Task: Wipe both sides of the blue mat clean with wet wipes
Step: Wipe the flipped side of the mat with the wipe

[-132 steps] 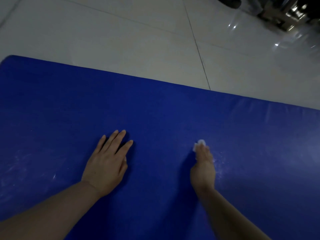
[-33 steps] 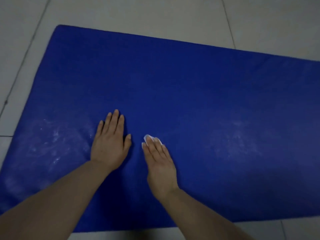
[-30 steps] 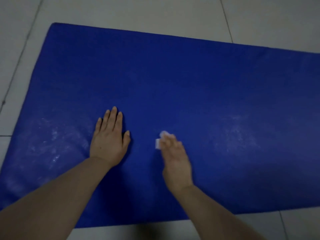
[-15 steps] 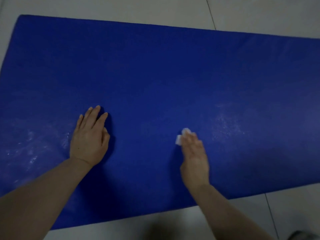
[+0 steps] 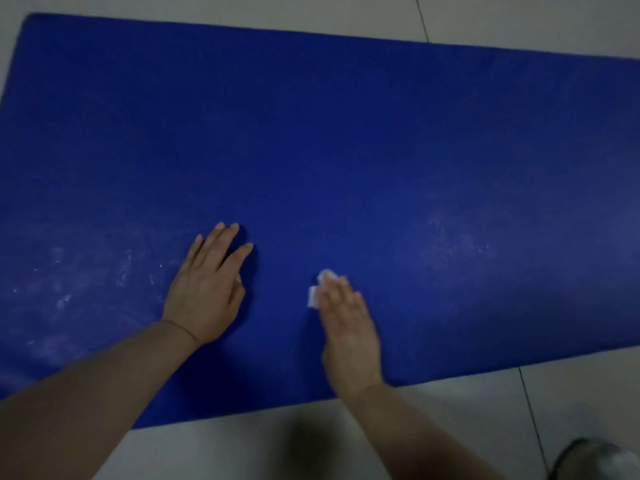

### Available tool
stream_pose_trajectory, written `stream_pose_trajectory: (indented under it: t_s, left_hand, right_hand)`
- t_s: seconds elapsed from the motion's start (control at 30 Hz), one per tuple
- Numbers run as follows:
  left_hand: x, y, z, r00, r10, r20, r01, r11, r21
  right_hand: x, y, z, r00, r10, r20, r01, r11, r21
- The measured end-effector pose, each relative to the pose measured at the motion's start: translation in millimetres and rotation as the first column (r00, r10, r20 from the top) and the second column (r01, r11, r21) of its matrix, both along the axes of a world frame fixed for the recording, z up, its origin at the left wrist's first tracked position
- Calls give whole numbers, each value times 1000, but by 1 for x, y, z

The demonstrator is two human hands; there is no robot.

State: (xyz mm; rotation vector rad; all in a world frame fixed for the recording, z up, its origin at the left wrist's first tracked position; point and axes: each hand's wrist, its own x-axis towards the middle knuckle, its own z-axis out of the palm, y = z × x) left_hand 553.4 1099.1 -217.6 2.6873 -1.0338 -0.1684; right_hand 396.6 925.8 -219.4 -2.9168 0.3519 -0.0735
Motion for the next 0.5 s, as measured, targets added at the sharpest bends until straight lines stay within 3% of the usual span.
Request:
stream_pose_trajectory:
  t_s: [0.17, 0.23, 0.33, 0.43, 0.5]
  left_hand:
    - [-1, -1, -1, 1000, -7, 10, 6, 1000, 22]
    - [-1, -2, -2, 1000, -14, 9, 13, 999, 38]
    - [0, -2, -3, 1000, -19, 18, 18, 999, 47]
    - [0, -1, -2, 1000, -19, 9, 19, 999, 42]
    - [0, -1, -2, 1000, -20, 10, 20, 999, 39]
  right_hand:
    - [-22, -48, 6, 954, -299, 31, 299, 954, -9]
    - [-21, -13, 3, 986, -162, 32, 162, 986, -24]
    - [-16, 46, -1, 987, 161, 21, -162, 982, 98]
    - [-23, 25, 2, 972, 235, 9, -235, 965, 118]
    - [-43, -12, 9, 980, 195, -37, -190, 977, 97]
